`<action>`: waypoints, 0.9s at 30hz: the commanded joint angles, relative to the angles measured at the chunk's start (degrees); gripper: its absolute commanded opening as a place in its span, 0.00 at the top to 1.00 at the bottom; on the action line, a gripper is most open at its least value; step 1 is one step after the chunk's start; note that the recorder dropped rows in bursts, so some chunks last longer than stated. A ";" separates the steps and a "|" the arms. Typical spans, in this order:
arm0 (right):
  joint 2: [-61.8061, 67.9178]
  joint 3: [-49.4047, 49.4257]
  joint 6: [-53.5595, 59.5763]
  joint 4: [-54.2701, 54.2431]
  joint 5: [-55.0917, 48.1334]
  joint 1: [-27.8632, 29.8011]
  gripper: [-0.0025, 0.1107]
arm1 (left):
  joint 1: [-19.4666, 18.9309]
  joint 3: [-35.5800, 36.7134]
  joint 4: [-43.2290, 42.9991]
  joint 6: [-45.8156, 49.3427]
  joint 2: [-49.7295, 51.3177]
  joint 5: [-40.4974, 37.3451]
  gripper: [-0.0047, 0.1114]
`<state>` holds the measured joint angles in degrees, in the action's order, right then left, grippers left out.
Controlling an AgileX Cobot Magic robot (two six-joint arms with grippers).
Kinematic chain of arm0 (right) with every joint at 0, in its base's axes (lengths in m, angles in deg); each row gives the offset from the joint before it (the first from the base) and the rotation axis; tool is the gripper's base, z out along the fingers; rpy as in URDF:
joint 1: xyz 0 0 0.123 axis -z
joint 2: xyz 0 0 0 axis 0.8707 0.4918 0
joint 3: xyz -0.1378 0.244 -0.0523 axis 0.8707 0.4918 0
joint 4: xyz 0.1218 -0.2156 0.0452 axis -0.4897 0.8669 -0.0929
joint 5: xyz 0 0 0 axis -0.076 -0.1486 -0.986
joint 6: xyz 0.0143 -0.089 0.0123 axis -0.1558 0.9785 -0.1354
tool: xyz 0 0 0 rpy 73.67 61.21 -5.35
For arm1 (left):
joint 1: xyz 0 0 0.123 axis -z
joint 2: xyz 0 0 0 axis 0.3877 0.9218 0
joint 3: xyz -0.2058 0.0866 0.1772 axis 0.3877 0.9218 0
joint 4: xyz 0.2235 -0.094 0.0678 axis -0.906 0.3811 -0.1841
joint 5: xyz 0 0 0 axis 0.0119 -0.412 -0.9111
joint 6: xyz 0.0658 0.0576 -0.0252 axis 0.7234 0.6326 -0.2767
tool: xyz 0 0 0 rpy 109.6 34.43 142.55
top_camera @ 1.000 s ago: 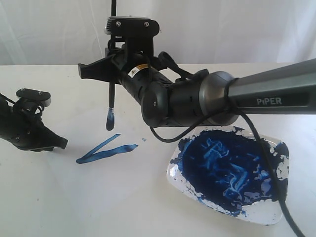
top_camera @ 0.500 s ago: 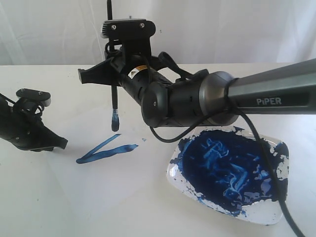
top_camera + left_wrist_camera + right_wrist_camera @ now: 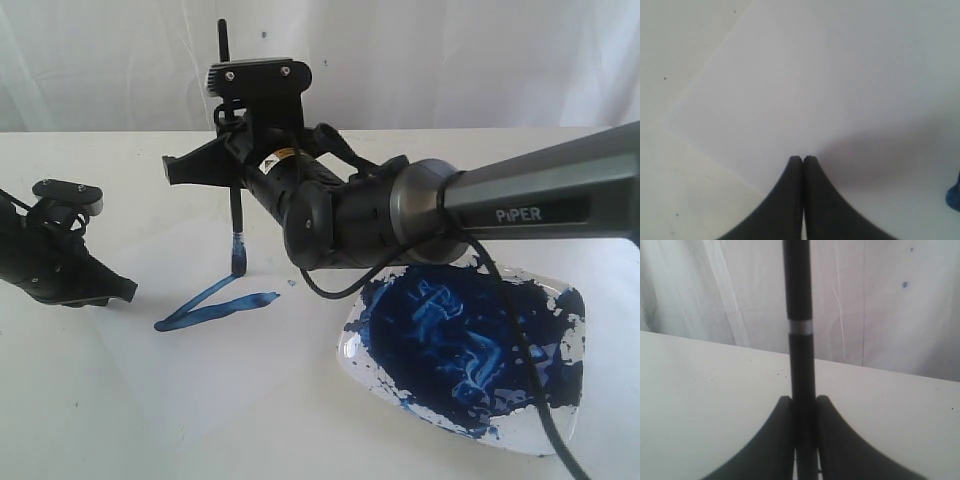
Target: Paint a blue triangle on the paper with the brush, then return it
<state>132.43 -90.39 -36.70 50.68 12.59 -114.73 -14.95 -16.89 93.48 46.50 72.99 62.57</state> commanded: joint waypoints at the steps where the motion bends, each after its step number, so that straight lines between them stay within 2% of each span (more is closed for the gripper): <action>1: -0.21 -0.41 0.51 -0.99 0.61 0.60 0.98 | 0.28 -0.17 0.35 -0.15 -0.19 -0.89 0.96; 14: -0.43 -0.41 1.98 -3.79 -2.60 0.60 0.98 | 0.28 -0.17 0.35 -0.15 -0.19 -0.89 0.96; 23: -1.40 -0.41 10.96 -14.72 -3.48 0.60 0.98 | 0.28 -0.17 0.35 -0.15 -0.19 -0.89 0.96; 27: -1.66 -0.41 11.88 -15.63 -5.07 0.60 0.98 | 0.28 -0.17 0.35 -0.15 -0.19 -0.89 0.96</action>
<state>131.46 -90.73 -26.48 36.18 9.43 -114.36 -14.95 -16.89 93.48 46.50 72.99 62.57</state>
